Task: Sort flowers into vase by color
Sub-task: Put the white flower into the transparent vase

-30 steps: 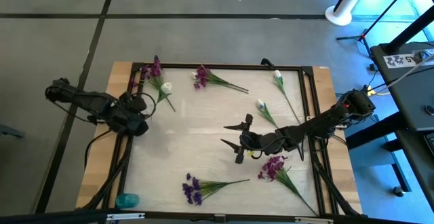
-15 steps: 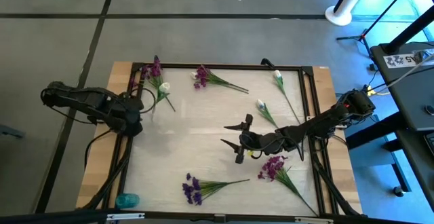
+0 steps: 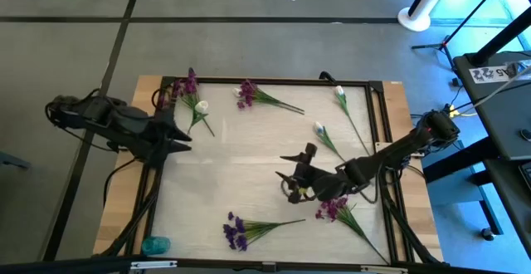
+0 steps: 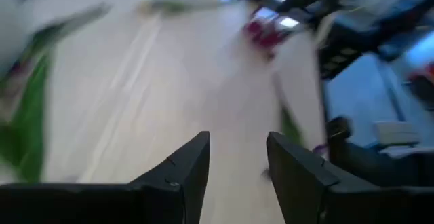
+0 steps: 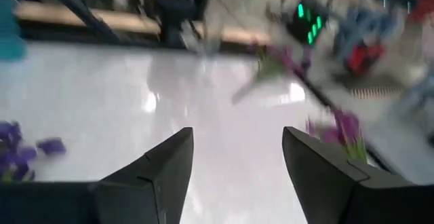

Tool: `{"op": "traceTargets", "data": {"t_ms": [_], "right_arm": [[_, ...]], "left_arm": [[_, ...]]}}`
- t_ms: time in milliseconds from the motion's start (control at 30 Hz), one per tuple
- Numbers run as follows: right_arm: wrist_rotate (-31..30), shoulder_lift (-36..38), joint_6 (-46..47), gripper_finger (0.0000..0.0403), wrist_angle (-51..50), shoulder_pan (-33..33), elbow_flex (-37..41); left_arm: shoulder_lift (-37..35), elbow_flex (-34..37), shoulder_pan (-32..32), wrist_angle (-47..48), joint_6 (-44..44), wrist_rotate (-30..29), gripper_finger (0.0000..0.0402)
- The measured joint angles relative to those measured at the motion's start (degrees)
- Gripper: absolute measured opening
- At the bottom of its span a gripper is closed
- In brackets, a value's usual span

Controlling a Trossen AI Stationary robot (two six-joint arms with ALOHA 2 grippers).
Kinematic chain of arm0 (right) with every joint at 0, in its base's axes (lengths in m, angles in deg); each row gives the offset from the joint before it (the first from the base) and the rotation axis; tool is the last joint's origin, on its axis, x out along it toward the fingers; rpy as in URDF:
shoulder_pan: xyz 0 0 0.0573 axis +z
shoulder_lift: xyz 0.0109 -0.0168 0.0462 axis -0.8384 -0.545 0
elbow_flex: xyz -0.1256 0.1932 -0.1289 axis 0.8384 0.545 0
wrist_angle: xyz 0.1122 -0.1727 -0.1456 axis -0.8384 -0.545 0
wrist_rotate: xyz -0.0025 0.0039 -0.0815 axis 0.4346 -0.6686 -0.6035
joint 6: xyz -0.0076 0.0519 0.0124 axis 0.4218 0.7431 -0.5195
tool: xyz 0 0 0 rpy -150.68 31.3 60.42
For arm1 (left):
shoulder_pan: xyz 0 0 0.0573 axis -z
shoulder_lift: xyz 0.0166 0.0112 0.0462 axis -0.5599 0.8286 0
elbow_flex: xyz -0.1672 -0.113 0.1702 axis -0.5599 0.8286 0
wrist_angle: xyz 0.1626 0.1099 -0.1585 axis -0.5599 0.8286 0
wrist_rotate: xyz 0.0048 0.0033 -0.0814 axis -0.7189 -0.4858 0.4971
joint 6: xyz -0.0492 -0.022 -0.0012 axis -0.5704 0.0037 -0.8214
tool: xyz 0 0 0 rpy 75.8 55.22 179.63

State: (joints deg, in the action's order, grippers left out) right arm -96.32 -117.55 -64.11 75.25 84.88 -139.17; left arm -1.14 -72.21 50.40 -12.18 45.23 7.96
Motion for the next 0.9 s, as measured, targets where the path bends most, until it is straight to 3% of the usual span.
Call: {"op": "traceTargets", "data": {"t_ms": [167, 300, 433, 633, 800, 900], "right_arm": [[1.1, 0.0, 16.5, 0.0225, -19.0, -0.3, -1.7], [5.8, 0.0, 28.5, 0.0225, -33.3, -3.6, -1.7], [10.0, 0.0, 33.2, 0.0225, -43.2, -7.8, -1.6], [14.8, 0.1, 29.7, 0.0225, -41.5, -17.5, 1.7], [22.9, 0.1, 24.5, 0.0225, -34.4, -26.1, 6.7], [24.3, 0.1, 23.0, 0.0225, -30.1, -29.5, 9.7]], "left_arm": [[1.8, 0.0, 2.7, -7.3, 4.6, 1.8, 0.0144], [2.1, 0.0, 5.4, -10.8, 6.2, 2.0, 0.0144], [3.0, 0.0, 9.5, -16.3, 9.2, 2.0, 0.0144], [5.3, 0.3, 15.5, -20.7, 13.5, 0.9, 0.0144], [6.7, 3.8, 18.5, -26.8, 15.4, -0.4, 0.0144], [7.4, 6.2, 19.9, -28.9, 15.7, -0.9, 0.0144]]}}
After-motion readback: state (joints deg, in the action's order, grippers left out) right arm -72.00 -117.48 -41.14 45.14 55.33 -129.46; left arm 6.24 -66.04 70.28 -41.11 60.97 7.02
